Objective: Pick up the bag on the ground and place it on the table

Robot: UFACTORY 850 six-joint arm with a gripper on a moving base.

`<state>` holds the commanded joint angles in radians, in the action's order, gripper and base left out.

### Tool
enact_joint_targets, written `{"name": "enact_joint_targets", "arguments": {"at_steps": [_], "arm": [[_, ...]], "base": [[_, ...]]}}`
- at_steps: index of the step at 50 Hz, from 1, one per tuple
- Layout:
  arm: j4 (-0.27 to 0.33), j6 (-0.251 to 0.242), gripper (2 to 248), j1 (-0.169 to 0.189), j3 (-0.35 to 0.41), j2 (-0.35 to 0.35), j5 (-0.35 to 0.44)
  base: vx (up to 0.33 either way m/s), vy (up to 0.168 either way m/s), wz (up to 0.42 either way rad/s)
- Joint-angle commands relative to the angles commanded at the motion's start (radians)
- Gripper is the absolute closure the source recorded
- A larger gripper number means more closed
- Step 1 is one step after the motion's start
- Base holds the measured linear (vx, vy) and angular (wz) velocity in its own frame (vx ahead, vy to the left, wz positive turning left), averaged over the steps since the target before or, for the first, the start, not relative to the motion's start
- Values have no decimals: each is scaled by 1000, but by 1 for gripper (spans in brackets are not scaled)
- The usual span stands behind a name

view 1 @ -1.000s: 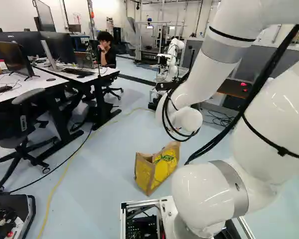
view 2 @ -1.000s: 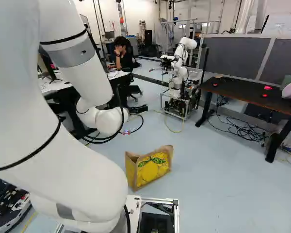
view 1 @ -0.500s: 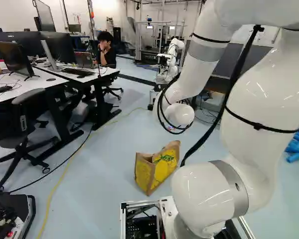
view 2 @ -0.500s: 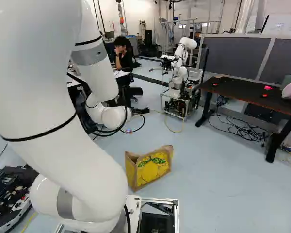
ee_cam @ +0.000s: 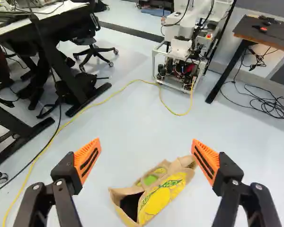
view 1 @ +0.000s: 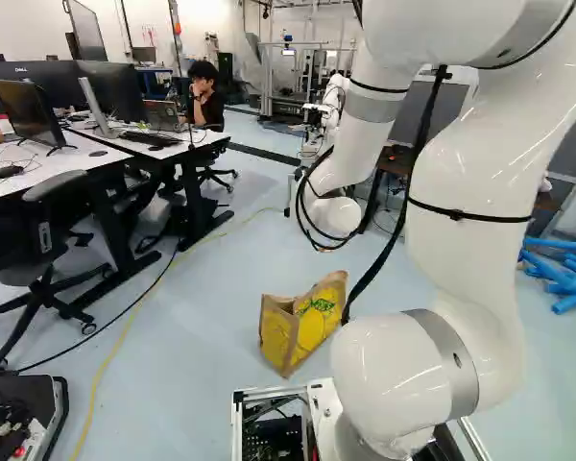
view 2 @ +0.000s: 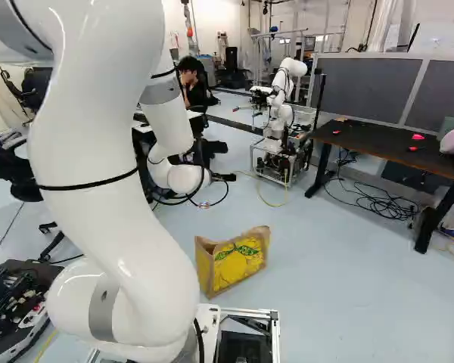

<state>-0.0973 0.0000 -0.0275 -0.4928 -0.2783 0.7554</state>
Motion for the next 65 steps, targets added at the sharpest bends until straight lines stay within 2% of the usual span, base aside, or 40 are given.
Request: {"name": "enact_joint_targets", "arguments": {"at_steps": [32,65], "arm": [[-51,0,3,5,-172,-210,-210],[-143,0,3,49,-389,-430,-459]], "base": [[0,0,0],[0,0,0]]}}
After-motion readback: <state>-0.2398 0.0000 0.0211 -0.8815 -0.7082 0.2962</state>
